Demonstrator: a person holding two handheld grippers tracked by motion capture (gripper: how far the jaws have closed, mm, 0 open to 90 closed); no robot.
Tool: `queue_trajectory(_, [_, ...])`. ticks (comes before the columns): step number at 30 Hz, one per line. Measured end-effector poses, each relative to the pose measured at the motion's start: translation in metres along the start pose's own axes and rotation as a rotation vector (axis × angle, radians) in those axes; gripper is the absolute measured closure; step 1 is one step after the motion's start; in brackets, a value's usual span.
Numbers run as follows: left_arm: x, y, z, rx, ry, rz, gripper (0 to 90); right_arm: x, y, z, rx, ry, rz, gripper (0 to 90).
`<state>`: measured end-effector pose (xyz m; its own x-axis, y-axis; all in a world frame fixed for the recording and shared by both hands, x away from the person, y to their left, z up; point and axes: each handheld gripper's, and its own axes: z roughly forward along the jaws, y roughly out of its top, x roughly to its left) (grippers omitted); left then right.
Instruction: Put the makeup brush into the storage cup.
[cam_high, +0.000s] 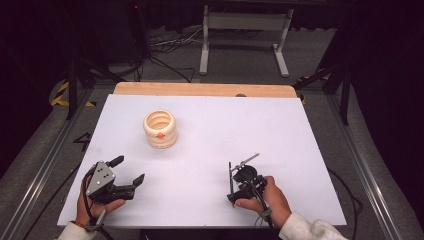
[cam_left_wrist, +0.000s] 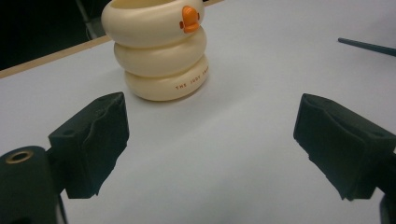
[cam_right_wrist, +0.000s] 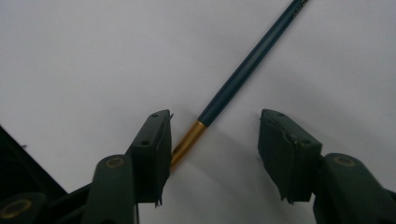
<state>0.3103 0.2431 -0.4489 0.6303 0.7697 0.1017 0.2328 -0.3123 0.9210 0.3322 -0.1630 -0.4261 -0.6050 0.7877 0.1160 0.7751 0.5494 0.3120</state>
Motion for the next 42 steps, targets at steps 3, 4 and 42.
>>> queue_trajectory(3, [0.001,0.0,0.0,0.007,0.003,-0.003,11.8,0.0,0.01,0.001,0.063,-0.056,0.026,64.9])
queue_trajectory(4, [0.001,-0.001,0.0,0.009,0.003,-0.007,11.9,0.0,0.012,0.002,0.078,-0.073,0.034,71.9])
queue_trajectory(42, [-0.019,0.01,0.014,0.03,0.022,0.208,6.5,-0.038,0.02,-0.02,-0.131,0.162,-0.041,83.8])
